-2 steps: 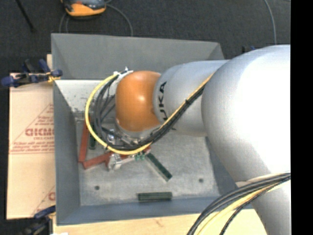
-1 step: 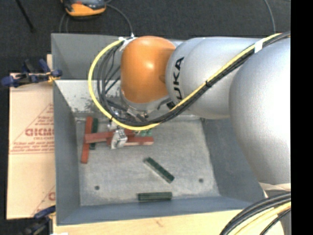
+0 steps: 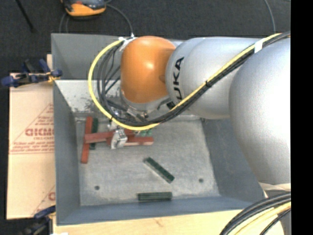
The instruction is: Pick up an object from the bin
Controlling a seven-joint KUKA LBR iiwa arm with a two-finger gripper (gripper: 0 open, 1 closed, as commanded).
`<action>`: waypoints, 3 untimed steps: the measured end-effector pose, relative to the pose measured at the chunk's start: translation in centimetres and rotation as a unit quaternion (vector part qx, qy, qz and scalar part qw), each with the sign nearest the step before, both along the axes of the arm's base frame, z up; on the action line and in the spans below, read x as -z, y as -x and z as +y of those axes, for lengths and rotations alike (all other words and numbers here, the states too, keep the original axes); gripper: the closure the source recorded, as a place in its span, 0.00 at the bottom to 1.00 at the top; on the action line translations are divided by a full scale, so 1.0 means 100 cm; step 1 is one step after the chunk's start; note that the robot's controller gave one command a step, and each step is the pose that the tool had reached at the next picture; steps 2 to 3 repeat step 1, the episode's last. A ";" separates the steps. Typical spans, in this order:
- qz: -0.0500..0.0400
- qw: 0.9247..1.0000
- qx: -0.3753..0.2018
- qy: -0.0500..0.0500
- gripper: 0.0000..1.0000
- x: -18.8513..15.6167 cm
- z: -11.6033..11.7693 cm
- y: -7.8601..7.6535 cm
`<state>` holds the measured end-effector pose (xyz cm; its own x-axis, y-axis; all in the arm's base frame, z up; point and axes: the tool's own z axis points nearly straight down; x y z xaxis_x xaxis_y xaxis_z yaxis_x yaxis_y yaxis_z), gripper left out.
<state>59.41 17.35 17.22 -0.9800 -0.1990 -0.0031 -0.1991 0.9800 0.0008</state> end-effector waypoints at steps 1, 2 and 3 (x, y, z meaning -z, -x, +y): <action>0.000 0.999 0.038 0.000 1.00 -0.069 0.004 0.007; 0.000 0.999 0.038 0.000 1.00 -0.069 0.004 0.007; 0.000 0.999 0.038 0.000 1.00 -0.069 0.004 0.007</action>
Offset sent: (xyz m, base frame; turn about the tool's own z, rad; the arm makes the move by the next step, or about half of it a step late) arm 0.0000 0.0000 0.0000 0.0000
